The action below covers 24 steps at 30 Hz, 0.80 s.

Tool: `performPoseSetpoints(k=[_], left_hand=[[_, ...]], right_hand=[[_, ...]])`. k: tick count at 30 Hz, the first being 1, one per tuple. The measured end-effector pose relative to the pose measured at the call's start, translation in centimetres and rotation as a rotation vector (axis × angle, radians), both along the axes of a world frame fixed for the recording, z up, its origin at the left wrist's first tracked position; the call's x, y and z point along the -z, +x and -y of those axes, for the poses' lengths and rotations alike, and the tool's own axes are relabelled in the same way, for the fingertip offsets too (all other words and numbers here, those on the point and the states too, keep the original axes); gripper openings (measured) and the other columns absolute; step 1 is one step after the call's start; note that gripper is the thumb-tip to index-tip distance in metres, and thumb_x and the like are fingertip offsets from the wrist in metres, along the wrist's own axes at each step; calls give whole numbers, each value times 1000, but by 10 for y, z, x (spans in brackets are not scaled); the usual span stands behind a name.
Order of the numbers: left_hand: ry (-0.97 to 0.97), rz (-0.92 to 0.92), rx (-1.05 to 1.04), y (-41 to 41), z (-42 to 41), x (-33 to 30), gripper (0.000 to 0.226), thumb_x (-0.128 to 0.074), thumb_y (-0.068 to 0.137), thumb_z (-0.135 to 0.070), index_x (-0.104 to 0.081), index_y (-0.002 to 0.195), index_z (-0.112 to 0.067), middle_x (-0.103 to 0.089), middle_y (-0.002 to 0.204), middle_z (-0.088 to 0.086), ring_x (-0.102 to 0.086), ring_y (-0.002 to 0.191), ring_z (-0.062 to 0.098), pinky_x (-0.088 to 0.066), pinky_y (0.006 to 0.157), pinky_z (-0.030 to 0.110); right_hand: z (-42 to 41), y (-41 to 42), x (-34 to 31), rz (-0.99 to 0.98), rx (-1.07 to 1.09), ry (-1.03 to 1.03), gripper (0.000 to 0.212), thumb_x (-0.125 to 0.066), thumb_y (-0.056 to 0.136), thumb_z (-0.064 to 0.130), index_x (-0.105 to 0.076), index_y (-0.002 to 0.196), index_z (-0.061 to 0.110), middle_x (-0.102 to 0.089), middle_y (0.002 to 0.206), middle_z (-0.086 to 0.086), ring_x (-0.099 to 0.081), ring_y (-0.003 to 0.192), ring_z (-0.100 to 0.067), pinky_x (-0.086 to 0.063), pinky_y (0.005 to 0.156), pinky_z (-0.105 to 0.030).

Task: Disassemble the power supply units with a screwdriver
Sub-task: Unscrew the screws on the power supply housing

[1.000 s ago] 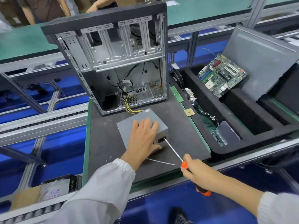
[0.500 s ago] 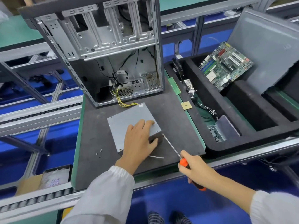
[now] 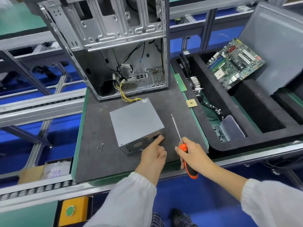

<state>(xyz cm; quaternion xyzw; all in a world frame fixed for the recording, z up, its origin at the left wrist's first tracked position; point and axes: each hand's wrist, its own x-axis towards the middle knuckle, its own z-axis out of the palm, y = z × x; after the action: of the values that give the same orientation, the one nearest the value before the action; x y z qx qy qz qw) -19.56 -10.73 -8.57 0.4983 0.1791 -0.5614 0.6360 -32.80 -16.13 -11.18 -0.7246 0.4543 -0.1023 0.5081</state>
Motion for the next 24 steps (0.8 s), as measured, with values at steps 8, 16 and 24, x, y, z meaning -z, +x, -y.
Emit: performPoseSetpoints(k=[8,16,24], left_hand=[[-36,-201,-104,-7,6,1,8,-62,93,-9,-66,87,-7,-20,37,-4,-15,25,8,-17,26,17],[-27,-216,-151,-17,10,-3,8,-60,95,-11,-63,88,-10,-20,35,-4,-15,24,9,-20,26,17],[-64,-292,-198,-15,13,-1,27,-55,98,-9,-50,71,-14,-21,33,-3,-15,21,9,-23,26,10]], right_hand=[[0,4,-2,-9,14,-10,19,-54,97,25,-43,85,13,-63,65,-11,-64,47,-21,-56,51,-31],[1,5,-1,-31,10,-49,22,-53,97,24,-40,81,17,-60,65,-6,-60,44,-13,-50,46,-21],[0,4,5,-35,17,-81,23,-54,97,25,-39,79,21,-58,65,-3,-61,47,-10,-47,46,-15]])
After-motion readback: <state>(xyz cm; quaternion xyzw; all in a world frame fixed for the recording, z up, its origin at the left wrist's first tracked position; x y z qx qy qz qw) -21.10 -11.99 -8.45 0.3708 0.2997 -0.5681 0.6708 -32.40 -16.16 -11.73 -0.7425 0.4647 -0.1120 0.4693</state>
